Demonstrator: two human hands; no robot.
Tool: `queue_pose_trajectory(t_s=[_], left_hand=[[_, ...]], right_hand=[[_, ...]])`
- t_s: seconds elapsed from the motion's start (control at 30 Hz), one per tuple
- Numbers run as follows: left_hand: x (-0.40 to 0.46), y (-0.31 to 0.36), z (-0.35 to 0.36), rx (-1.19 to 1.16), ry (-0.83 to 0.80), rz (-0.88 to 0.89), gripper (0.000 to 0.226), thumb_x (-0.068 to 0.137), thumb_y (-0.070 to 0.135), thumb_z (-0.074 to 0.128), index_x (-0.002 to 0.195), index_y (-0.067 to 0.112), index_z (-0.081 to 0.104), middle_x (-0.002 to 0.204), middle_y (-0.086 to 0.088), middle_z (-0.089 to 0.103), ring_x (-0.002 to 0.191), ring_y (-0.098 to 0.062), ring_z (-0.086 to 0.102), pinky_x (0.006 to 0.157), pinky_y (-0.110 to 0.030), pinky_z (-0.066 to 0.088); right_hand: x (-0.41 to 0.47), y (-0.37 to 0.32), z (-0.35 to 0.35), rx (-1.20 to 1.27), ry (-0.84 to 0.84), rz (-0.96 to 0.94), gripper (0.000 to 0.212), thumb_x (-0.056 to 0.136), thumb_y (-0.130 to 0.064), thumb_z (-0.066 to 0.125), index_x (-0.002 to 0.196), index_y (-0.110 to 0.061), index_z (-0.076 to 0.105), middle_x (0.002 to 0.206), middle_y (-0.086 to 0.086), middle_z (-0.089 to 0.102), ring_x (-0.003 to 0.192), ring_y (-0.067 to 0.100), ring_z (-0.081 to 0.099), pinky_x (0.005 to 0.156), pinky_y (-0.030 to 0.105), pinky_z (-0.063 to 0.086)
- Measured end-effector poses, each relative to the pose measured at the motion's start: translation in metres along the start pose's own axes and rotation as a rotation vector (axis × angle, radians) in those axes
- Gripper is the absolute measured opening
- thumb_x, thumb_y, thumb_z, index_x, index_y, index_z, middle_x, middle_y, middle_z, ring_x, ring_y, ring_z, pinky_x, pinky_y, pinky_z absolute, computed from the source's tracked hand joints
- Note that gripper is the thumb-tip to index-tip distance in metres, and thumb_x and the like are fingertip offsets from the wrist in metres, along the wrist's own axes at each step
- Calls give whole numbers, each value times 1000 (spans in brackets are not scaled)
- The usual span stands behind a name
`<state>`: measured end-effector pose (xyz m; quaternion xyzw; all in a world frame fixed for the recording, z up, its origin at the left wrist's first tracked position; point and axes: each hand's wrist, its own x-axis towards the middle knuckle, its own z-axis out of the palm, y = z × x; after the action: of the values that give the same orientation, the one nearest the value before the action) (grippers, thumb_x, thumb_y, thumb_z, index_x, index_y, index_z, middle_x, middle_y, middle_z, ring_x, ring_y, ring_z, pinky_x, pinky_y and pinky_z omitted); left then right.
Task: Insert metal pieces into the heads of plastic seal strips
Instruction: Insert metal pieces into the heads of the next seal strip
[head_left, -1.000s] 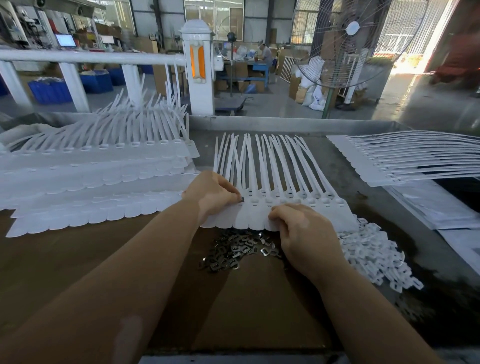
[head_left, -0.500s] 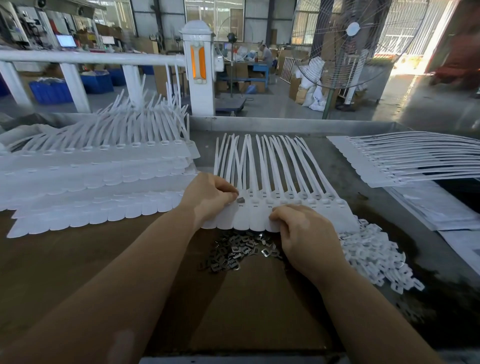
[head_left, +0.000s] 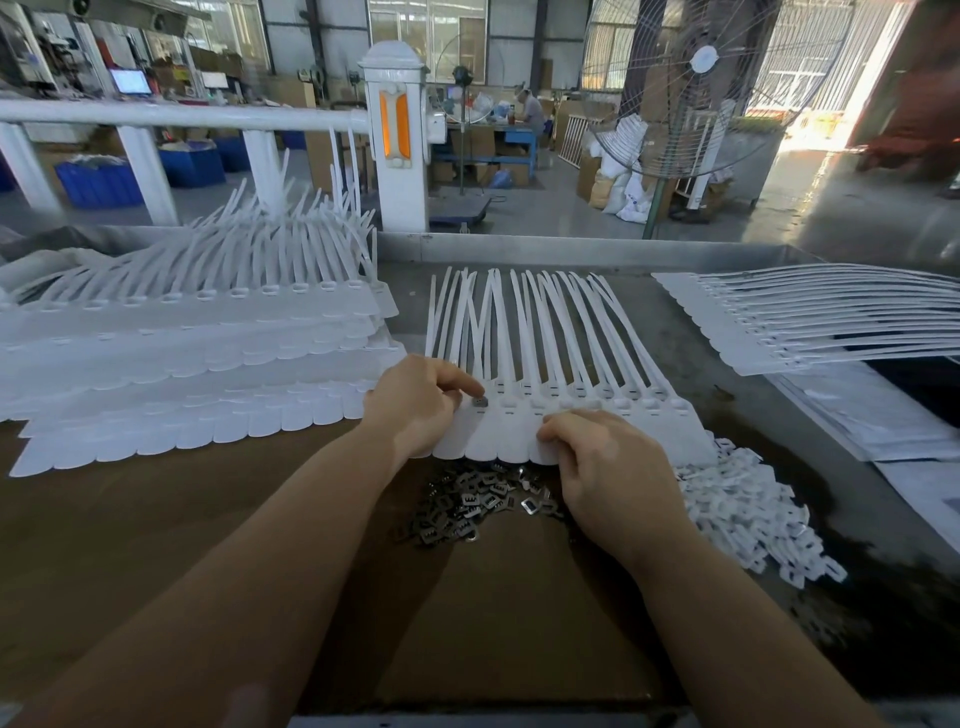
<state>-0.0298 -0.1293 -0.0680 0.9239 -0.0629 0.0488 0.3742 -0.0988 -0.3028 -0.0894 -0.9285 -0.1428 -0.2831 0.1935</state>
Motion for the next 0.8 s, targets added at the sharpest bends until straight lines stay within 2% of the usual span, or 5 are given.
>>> queue_pose_trajectory(t_s=[0.17,0.5,0.63,0.7,0.8], left_hand=[[1,-1,0,19,-10,3,53,95,1,42,74,44,63,120,0,64,107,-18,55,102,-42,39],[0,-2,0,-24,3,-17,61,92,-10,32,79,39,66,117,-1,61,99,-13,51,93,-28,41],[0,-4,2,13,4,-16,61,91,-10,32,87,40,66,117,1,58,109,-17,51,105,-40,36],[0,-6,4,-7,23,-27,57,91,-9,34,92,37,68,115,3,58,102,-13,50,105,-40,36],[0,-7,4,-7,30,-22,57,90,-9,35,85,39,66,106,8,54,100,-12,50,104,-40,38]], right_hand=[[0,2,0,-4,-5,-1,16,72,7,62,80,-6,68,81,8,69,77,29,64,65,37,52],[-1,1,-1,-3,-13,2,16,74,6,62,82,-6,68,83,8,70,80,29,64,68,38,52],[-2,1,-1,-5,-14,0,15,75,5,62,82,-7,68,83,8,70,80,29,64,68,37,51],[-2,1,-1,-5,-12,0,15,75,5,61,82,-7,68,83,8,70,79,29,64,68,37,52],[-2,1,0,-7,-8,-7,16,74,6,62,81,-7,68,82,8,70,78,28,64,67,36,51]])
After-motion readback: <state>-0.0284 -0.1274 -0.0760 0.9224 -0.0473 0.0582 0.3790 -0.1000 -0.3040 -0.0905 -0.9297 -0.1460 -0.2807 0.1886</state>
